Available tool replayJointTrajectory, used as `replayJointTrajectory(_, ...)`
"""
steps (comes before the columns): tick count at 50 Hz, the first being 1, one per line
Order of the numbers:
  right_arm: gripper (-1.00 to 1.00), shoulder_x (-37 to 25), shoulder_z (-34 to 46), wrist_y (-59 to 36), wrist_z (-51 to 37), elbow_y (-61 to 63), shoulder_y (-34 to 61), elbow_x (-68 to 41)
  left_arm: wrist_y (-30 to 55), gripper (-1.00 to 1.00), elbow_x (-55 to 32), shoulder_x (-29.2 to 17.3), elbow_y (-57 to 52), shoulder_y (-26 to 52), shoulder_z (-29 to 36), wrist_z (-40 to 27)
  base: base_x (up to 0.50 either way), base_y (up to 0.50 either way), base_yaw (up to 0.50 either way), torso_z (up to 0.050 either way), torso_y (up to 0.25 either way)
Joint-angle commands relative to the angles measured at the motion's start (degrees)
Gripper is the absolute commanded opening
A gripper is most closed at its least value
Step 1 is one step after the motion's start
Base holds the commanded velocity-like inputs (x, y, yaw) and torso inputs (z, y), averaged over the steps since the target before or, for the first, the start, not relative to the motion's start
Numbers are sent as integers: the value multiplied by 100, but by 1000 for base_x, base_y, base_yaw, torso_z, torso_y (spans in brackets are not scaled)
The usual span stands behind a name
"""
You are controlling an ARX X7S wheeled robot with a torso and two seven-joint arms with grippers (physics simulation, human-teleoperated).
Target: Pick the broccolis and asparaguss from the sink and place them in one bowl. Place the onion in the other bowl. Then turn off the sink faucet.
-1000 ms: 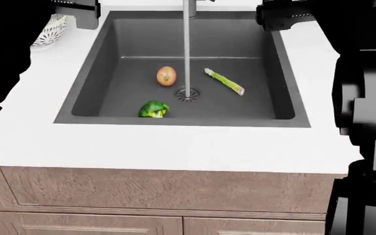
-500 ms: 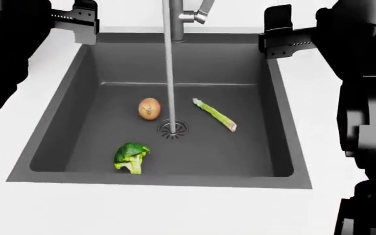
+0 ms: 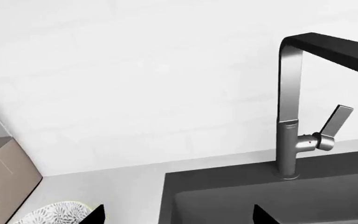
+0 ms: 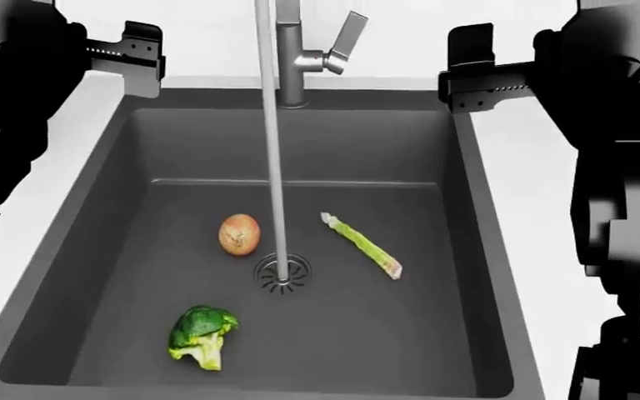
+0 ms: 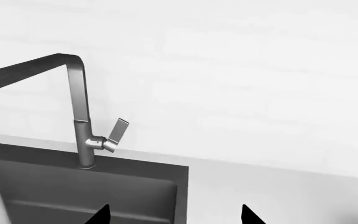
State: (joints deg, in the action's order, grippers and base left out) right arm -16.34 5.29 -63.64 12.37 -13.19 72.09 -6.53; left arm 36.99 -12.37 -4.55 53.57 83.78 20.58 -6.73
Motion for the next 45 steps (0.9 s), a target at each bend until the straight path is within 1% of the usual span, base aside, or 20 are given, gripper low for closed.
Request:
replayJointTrajectory(1, 100, 43, -110, 91, -16, -47, -73, -5, -168, 100, -43, 13, 1, -130, 7, 48, 156, 16, 0, 0, 0)
replayJointTrajectory(9, 100, 14, -172, -20, -51, 179, -205, -41, -215, 100, -67, 22, 76, -121, 20, -5, 141, 20, 0, 0, 0)
replayJointTrajectory(19, 100, 4, -184, 81, -48, 99, -257, -64, -318, 100, -90, 75, 241, -83, 75, 5, 144, 20, 0, 0, 0)
replayJointTrajectory(21, 100, 6, -188, 100, -52, 73, -262, -67, -397, 100, -105, 94, 408, -45, 56, 5, 166, 20, 0, 0, 5)
replayJointTrajectory(29, 100, 15, -111, 173, -41, -87, -228, -56, -508, 100, -124, 113, 685, 85, 88, 67, 308, 72, 0, 0, 0)
replayJointTrajectory(36, 100, 14, -50, 293, -21, -262, -175, -46, -439, 100, -148, 103, 564, 28, 130, 49, 316, 26, 0, 0, 0)
replayJointTrajectory(45, 100, -19, -84, 201, -39, -112, -255, -78, -410, 100, -154, 90, 522, 17, 197, 43, 316, 0, 0, 0, 1)
